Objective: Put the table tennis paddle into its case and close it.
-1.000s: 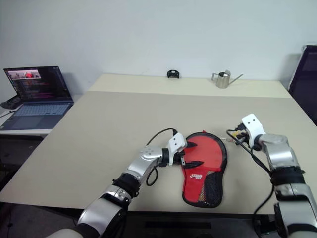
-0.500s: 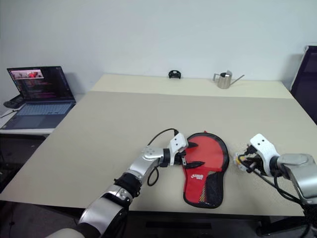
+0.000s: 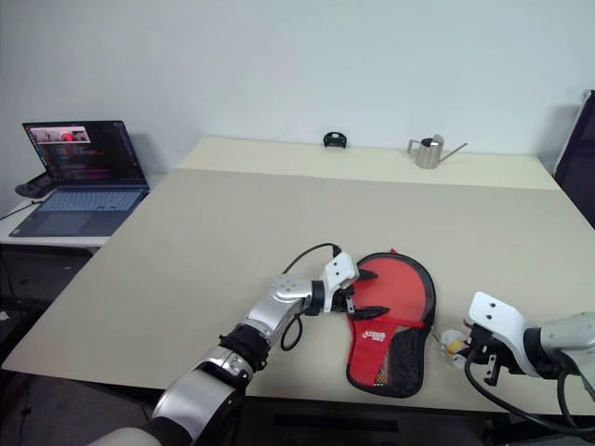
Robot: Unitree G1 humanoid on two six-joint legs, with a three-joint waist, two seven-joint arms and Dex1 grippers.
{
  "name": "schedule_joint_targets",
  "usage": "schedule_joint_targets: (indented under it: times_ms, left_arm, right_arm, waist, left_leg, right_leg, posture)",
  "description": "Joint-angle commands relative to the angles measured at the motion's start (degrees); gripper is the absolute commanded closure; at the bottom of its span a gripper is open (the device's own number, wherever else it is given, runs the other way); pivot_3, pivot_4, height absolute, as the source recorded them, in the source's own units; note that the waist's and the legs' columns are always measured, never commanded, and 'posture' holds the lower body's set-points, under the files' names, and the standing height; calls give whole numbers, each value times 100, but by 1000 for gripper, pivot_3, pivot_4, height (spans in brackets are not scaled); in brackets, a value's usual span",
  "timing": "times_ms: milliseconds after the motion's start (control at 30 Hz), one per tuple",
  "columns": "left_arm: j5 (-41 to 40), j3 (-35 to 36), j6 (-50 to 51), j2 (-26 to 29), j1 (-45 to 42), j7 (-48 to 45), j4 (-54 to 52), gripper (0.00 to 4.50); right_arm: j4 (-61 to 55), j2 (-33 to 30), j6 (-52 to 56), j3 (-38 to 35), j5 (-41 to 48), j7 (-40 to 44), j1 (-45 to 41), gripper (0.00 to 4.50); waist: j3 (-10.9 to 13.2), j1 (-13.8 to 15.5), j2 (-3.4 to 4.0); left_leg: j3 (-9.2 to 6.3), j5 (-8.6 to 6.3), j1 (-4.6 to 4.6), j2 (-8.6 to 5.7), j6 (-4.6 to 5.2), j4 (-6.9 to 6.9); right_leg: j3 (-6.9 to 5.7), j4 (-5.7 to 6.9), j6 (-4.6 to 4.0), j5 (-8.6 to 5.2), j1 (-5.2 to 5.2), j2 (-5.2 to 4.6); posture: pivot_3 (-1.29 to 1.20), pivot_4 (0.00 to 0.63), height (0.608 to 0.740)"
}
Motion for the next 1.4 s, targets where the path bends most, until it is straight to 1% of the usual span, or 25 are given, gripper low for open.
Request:
schedule_joint_targets:
  times_ms: [33, 233, 300, 433, 600, 733, 867, 1033, 1167, 1200, 1233, 1333, 1400]
  left_arm:
    - [324, -192, 93, 39, 170, 8, 260, 0]
    - [328, -198, 93, 23, 171, 27, 256, 0]
    - [327, -199, 95, 15, 163, 37, 259, 0]
    - [326, -204, 92, 11, 162, 49, 256, 0]
    - [329, -208, 84, 0, 162, 62, 264, 0]
    - [332, -209, 80, -12, 154, 74, 275, 0]
    - [337, -206, 65, -34, 134, 100, 311, 0]
    - [336, -203, 63, -38, 136, 104, 309, 0]
    - [331, -203, 86, -34, 140, 100, 286, 0]
    - [331, -203, 87, -34, 141, 100, 285, 0]
    - [330, -202, 89, -35, 140, 100, 286, 0]
    - [333, -201, 85, -49, 124, 112, 306, 0]
    - [332, -200, 82, -57, 118, 118, 310, 0]
  right_arm:
    - [-290, -136, -47, -52, 295, 399, 199, 4490]
    - [-568, -155, -109, 91, 439, 465, 365, 4490]
    - [-697, -216, -176, 104, 468, 594, 548, 4490]
    - [-806, -355, -291, -70, 596, 884, 820, 4490]
    - [-1176, -361, -220, -250, 1020, 1118, 1073, 4490]
    - [-1488, -322, -134, -224, 1253, 1084, 1183, 4490]
    - [-1723, -237, -170, 214, 1171, 892, 1216, 4490]
    - [-1647, -185, -326, 645, 810, 551, 1053, 4490]
    - [-1528, -235, -106, 628, 944, 489, 963, 4490]
    - [-1507, -243, -94, 601, 939, 475, 956, 3840]
    - [-1504, -234, -73, 574, 955, 459, 941, 3611]
    - [-1521, -216, 1, 415, 1096, 492, 913, 2624]
    - [-1562, -220, 110, 196, 1332, 541, 909, 2624]
  waist:
    - [0, 4, 0]
    - [0, 3, 0]
    - [0, 1, 1]
    - [0, -3, 0]
    - [-1, -4, 0]
    - [-1, -2, 0]
    - [-2, 0, 0]
    - [-3, 1, -1]
    - [-4, 1, 0]
    - [-4, 1, 0]
    - [-4, 0, 0]
    - [-4, -1, 0]
    - [-4, -3, 0]
  left_leg:
    - [-3, -1, 0, 0, -1, 1]
    - [-8, -1, 0, -3, -1, 1]
    - [-7, -1, 1, -3, -1, 3]
    - [-8, -1, 6, -3, -1, 4]
    - [-8, -1, 9, -3, -1, 5]
    - [-11, -1, 8, -3, -2, 5]
    - [-12, -1, 8, -3, -2, 6]
    - [-14, -2, 8, -4, -4, 6]
    - [-14, -2, 9, -4, -4, 6]
    - [-15, -2, 8, -4, -4, 6]
    - [-15, -2, 9, -4, -4, 7]
    - [-14, -2, 9, -4, -4, 7]
    - [-14, -2, 11, -4, -4, 10]
  right_leg:
    - [-3, -3, 0, 0, 2, -2]
    - [-6, -4, 2, -1, 4, -5]
    - [-5, -2, 2, -1, 5, -5]
    - [-6, -1, 3, -2, 11, -5]
    - [-6, 0, 3, -2, 13, -5]
    - [-8, 0, 3, -2, 14, -5]
    - [-9, 0, 3, -2, 15, -5]
    - [-11, -1, 6, -4, 15, -6]
    - [-11, -1, 6, -4, 16, -6]
    - [-11, 0, 6, -4, 16, -6]
    - [-11, 0, 6, -4, 17, -6]
    - [-10, 0, 6, -4, 17, -6]
    - [-10, 3, 6, -4, 19, -6]
  posture:
    - [0, 150, 740]
    - [0, 150, 740]
    - [0, 150, 740]
    - [0, 150, 740]
    - [0, 150, 740]
    - [0, 150, 740]
    - [0, 150, 740]
    - [0, 150, 740]
    - [0, 150, 740]
    - [0, 150, 740]
    - [0, 150, 740]
    - [0, 150, 740]
    - [0, 150, 740]
